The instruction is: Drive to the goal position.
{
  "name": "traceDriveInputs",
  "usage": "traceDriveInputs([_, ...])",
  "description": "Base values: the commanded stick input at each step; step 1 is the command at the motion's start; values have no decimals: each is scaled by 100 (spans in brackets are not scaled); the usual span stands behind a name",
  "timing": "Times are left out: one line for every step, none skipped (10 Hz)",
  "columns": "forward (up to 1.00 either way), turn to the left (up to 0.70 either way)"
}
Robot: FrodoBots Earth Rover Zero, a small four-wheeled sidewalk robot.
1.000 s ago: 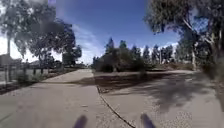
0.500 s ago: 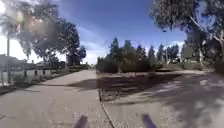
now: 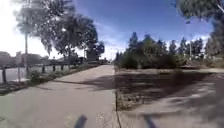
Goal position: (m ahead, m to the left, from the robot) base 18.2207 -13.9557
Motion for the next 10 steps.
traceDriveInputs([-100,0])
traceDriveInputs([-100,0])
traceDriveInputs([-100,0])
traceDriveInputs([-100,0])
traceDriveInputs([-100,0])
traceDriveInputs([0,0])
traceDriveInputs([0,0])
traceDriveInputs([0,0])
traceDriveInputs([0,0])
traceDriveInputs([0,0])
